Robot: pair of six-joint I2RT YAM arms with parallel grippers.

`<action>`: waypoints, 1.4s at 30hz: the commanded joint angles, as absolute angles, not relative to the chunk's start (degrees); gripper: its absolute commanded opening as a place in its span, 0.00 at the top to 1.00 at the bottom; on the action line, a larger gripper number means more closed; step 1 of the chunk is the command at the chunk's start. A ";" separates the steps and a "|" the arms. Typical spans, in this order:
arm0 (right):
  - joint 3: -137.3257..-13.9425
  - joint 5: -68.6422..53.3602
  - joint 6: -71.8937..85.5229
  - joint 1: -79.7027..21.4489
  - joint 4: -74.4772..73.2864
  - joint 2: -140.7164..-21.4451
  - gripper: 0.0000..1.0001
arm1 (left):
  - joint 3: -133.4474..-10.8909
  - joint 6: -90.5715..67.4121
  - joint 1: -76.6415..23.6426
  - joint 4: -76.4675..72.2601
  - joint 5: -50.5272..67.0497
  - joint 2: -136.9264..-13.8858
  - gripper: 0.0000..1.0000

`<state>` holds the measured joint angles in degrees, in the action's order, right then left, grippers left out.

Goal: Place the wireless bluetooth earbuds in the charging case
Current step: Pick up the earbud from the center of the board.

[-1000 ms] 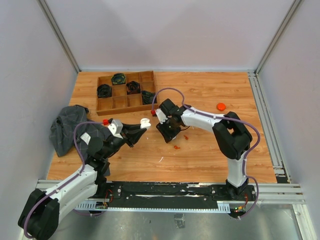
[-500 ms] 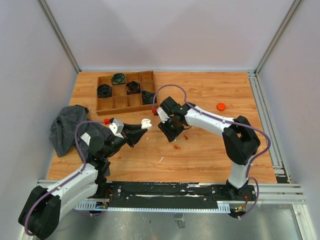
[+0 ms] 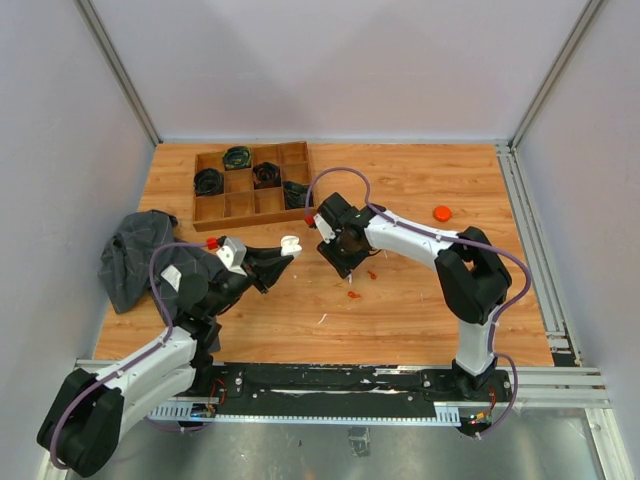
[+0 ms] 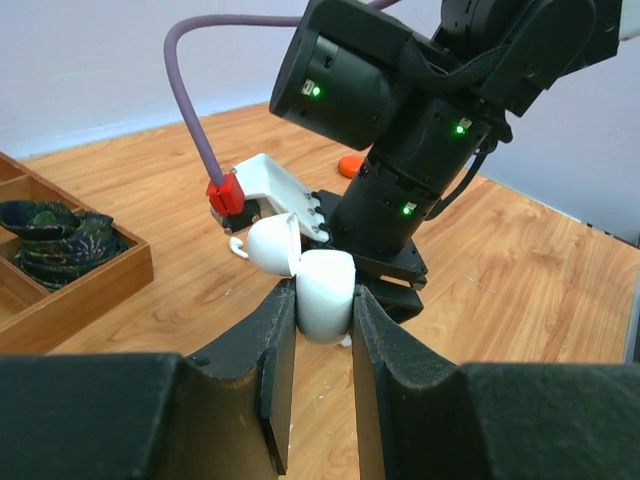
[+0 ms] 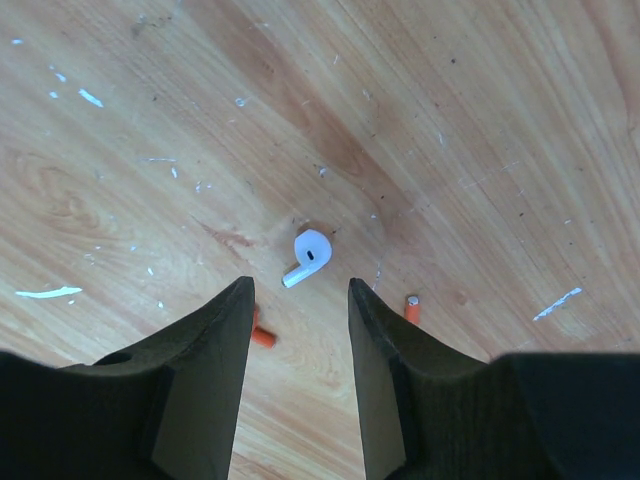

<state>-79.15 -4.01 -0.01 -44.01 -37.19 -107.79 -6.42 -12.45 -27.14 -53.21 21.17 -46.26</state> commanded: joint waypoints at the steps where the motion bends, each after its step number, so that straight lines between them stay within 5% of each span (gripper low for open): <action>1: -80.17 -2.18 -0.02 -43.31 -36.04 -109.84 0.56 | -5.53 -12.49 -27.33 -57.21 19.97 -47.05 1.00; 4: -80.57 -1.75 -0.02 -43.27 -35.94 -111.49 0.56 | -6.22 -11.93 -27.33 -57.05 21.21 -48.06 1.00; 5: -80.86 -1.68 -0.02 -43.30 -36.08 -111.79 0.28 | -6.39 -11.80 -27.33 -56.40 21.57 -48.09 1.00; 6: -80.89 -1.74 -0.02 -43.32 -36.04 -112.09 0.67 | -6.18 -11.88 -27.33 -56.47 21.63 -47.86 1.00; 8: -80.90 -2.05 4.45 -43.22 -35.51 -112.71 0.73 | -5.22 -12.79 -27.33 -58.96 21.29 -47.81 1.00; 20: -81.43 -1.48 4.56 -43.23 -36.71 -115.37 0.75 | -5.56 -12.11 -27.33 -58.30 21.81 -47.67 1.00; 42: -77.95 -1.97 4.78 -43.23 -35.85 -108.09 0.63 | -4.64 -12.73 -27.33 -58.96 20.86 -47.14 1.00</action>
